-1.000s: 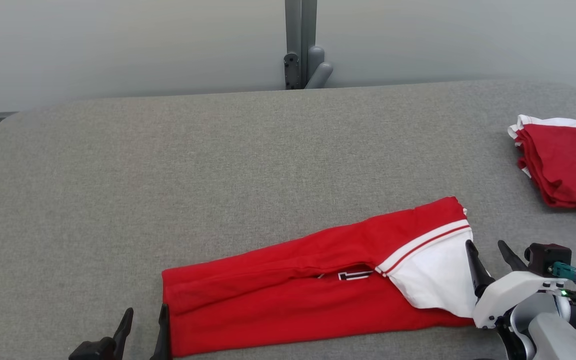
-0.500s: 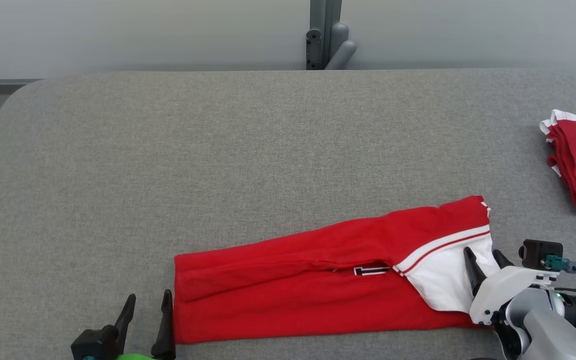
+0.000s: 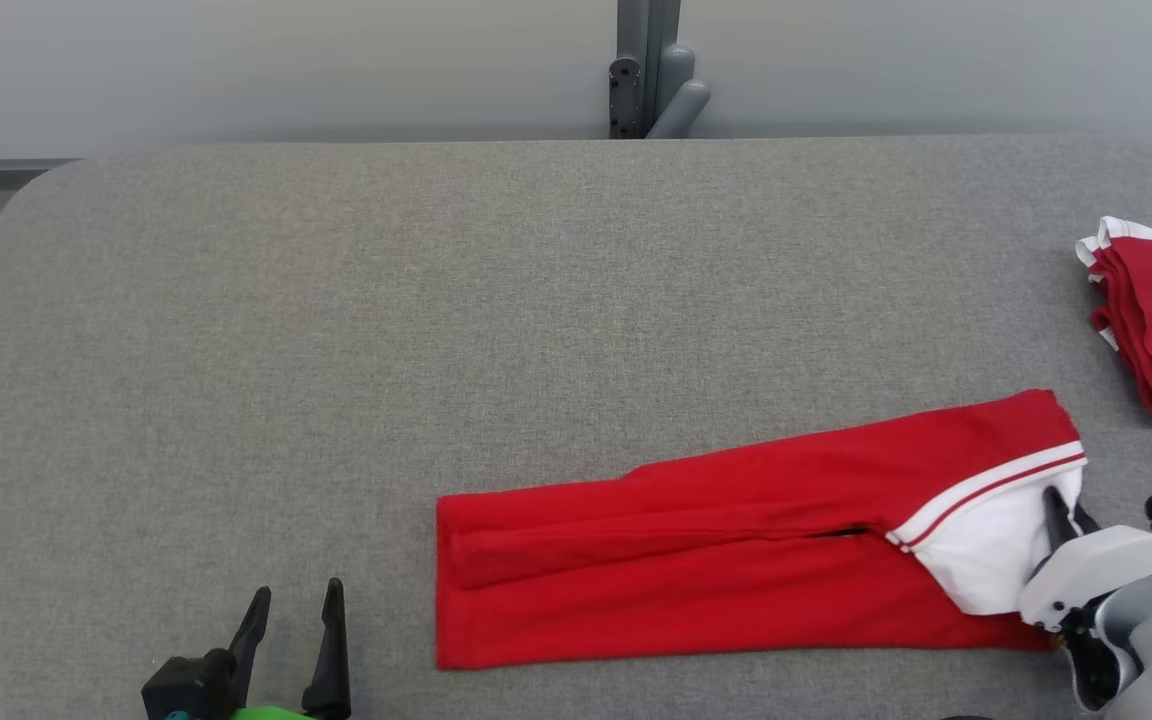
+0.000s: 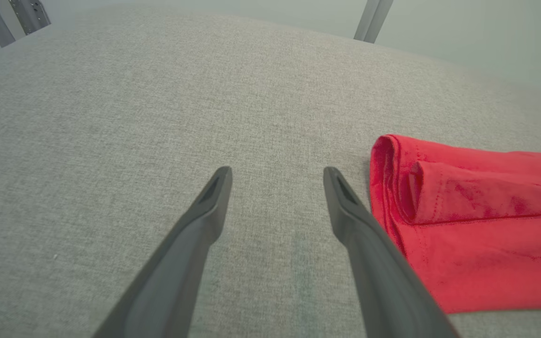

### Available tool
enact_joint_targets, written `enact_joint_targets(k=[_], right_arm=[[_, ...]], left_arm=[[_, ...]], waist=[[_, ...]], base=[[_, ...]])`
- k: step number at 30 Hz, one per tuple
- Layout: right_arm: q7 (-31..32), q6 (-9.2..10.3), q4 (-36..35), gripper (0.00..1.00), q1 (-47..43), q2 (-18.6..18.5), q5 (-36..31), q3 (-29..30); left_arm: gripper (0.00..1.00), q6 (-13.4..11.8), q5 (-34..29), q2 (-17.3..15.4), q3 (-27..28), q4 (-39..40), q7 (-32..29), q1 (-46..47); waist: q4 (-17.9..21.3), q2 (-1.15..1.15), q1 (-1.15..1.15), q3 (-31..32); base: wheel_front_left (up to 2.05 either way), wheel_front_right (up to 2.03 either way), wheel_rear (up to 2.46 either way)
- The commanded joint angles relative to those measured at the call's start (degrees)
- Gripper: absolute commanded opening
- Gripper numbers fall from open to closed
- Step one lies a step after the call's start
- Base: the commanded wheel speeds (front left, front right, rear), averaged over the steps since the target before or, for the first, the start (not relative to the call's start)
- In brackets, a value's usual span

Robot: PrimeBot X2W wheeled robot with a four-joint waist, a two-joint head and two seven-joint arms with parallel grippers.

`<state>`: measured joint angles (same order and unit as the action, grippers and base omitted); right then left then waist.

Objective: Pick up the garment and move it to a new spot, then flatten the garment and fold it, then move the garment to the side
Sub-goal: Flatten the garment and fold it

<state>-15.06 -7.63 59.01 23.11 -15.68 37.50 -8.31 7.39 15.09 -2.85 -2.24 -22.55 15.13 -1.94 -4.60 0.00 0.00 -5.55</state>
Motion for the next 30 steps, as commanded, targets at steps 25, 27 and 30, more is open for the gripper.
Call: enact_joint_targets(k=[25,27,30], right_arm=[[2.4,0.16,-29.6,0.0,-6.9,7.7,-4.8,-21.9],[2.8,0.16,-29.8,0.0,-5.8,8.4,-4.0,-25.2],[3.2,0.16,-29.4,0.0,-4.8,9.0,-3.2,-28.4]], left_arm=[[1.0,0.1,2.3,-0.2,-5.8,-1.7,0.0,1.2],[1.0,0.1,2.4,-0.2,-6.3,-1.8,0.0,1.5],[1.0,0.1,2.3,-0.1,-7.0,-1.9,0.0,1.6]], waist=[[0.3,0.0,0.0,1.2],[-0.9,0.0,0.0,1.0],[-2.3,0.0,0.0,0.8]], base=[[0.0,0.0,0.0],[0.0,0.0,0.0],[0.0,0.0,0.0]])
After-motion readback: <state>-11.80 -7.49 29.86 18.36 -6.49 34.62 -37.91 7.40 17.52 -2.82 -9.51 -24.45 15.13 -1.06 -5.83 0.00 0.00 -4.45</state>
